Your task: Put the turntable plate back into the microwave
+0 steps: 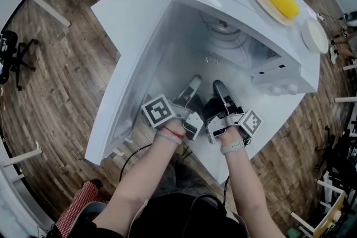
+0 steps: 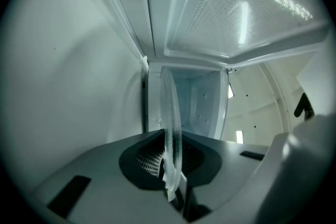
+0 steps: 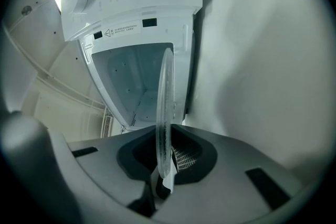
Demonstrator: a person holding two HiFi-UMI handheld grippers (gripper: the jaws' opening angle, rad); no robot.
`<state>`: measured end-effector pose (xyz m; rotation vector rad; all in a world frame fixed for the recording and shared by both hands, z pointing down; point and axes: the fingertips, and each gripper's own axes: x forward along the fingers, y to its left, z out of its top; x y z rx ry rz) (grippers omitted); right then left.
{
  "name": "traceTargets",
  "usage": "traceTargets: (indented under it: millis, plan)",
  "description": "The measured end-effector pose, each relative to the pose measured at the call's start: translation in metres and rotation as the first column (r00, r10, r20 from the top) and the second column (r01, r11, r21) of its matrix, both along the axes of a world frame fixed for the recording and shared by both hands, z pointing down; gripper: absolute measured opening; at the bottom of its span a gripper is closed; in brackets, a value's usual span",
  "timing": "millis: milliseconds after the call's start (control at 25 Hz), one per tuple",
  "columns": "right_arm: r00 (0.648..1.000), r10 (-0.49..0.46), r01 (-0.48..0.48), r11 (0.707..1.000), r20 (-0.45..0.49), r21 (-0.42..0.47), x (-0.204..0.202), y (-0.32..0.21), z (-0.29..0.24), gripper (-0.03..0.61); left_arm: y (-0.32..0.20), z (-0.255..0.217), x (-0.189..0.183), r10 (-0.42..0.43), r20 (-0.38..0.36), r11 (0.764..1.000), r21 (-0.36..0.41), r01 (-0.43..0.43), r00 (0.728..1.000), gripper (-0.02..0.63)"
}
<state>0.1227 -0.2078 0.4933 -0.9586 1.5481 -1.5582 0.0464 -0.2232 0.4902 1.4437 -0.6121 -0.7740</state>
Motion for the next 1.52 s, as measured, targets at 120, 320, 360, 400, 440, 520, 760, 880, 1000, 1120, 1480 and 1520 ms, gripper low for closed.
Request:
traceTargets:
  millis: [120,320,360,400,440,520,760,880,1000,1120,1480,1520]
  plan:
    - [1.000,0.007,-0.007,1.000,-0.005,0.012,0.001,0.000,-0.001,0.041,0.000,0.001,-0.001,0.004,0.026,1.000,0.011,-0.004,1.000,0.035]
    - [1.000,0.013,-0.013,1.000,-0.014,0.026,0.001,-0.002,-0.005,0.042,-0.003,-0.009,0.001,0.001,-0.022,1.000,0.023,-0.001,1.000,0.035]
    - [1.000,0.016,-0.015,1.000,-0.014,0.025,0.001,-0.003,-0.006,0.043,-0.004,-0.007,0.000,0.005,-0.001,1.000,0.023,-0.005,1.000,0.035]
    - [1.000,0.018,-0.018,1.000,-0.014,0.025,0.001,-0.004,-0.006,0.043,-0.005,-0.006,0.000,0.007,0.010,1.000,0.024,-0.007,1.000,0.035]
    - [1.000,0.021,-0.020,0.999,-0.013,0.024,0.001,-0.006,-0.007,0.043,-0.007,-0.008,0.000,0.008,0.007,1.000,0.026,-0.008,1.000,0.035]
    - [1.000,0.023,-0.023,0.999,-0.011,0.025,0.002,-0.009,-0.008,0.043,-0.011,-0.011,0.001,0.008,0.009,1.000,0.029,-0.009,1.000,0.035]
    - [0.999,0.035,-0.034,0.999,-0.025,0.021,0.008,-0.017,-0.008,0.043,-0.019,-0.008,0.007,0.016,-0.001,1.000,0.018,-0.016,1.000,0.035]
    - [0.999,0.039,-0.038,0.999,-0.028,0.023,0.010,-0.021,-0.006,0.043,-0.023,-0.007,0.009,0.017,-0.006,1.000,0.024,-0.017,1.000,0.035]
    - [0.999,0.044,-0.043,0.999,-0.024,0.022,0.012,-0.023,-0.004,0.043,-0.025,-0.001,0.010,0.034,0.040,0.999,0.036,-0.035,0.999,0.035]
    - [0.999,0.044,-0.043,0.999,-0.018,0.026,0.014,-0.027,-0.004,0.043,-0.024,-0.001,0.011,0.047,0.064,0.998,0.050,-0.050,0.997,0.035]
    - [0.998,0.064,-0.064,0.998,-0.018,0.015,0.021,-0.039,-0.004,0.041,-0.020,-0.005,0.013,0.048,0.037,0.998,0.047,-0.050,0.998,0.043]
    - [0.998,0.065,-0.065,0.998,-0.017,0.015,0.021,-0.040,-0.004,0.041,-0.019,-0.005,0.012,0.049,0.036,0.998,0.047,-0.051,0.998,0.043]
